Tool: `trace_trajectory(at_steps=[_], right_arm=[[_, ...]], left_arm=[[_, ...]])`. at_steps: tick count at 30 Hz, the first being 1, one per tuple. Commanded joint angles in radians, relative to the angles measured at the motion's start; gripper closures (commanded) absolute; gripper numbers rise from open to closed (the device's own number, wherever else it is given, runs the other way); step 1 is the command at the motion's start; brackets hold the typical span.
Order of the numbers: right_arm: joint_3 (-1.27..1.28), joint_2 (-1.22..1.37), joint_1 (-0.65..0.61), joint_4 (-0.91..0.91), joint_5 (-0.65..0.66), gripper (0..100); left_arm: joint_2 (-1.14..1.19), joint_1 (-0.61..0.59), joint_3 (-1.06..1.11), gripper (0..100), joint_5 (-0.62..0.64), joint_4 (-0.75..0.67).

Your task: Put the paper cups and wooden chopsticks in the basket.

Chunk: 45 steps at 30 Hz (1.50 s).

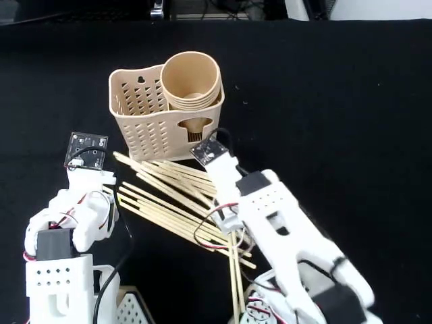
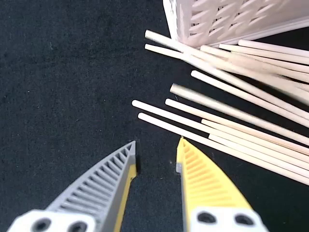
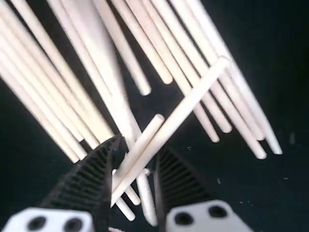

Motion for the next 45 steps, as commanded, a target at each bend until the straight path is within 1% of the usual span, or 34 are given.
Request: trace_trajectory(at_steps=[1, 7, 16, 20, 23, 31, 36, 41, 45], right_arm=[[-0.076, -0.107, 0.061, 0.080, 0.034, 98.6], [-0.171, -0.156, 0.129, 0.192, 0.068, 98.6], [-0.397, -0.159, 0.138, 0.331, 0.064, 98.6], [-0.470, -0.159, 0.143, 0.347, 0.063, 98.6], [-0.513, -0.157, 0.173, 0.338, 0.066, 98.6], [-0.509, -0.182, 0.180, 0.322, 0.066, 98.6], [-0.394, -0.211, 0.183, 0.298, 0.068, 98.2], [-0.274, -0.216, 0.258, 0.181, 0.068, 89.4], [-0.266, -0.216, 0.347, 0.157, 0.072, 84.5]], left_arm=[[-0.011, -0.007, -0.010, 85, 0.011, -0.018], [-0.011, -0.004, -0.010, 85, 0.011, -0.018], [-0.011, -0.005, -0.004, 85, 0.011, -0.018], [-0.011, -0.004, -0.005, 85, 0.011, -0.018], [-0.011, -0.004, -0.005, 85, 0.011, -0.018], [-0.011, -0.004, -0.008, 85, 0.011, -0.018], [-0.011, -0.004, -0.008, 85, 0.011, -0.018], [-0.011, -0.004, -0.007, 85, 0.011, -0.018], [-0.011, -0.004, -0.004, 85, 0.011, -0.018]])
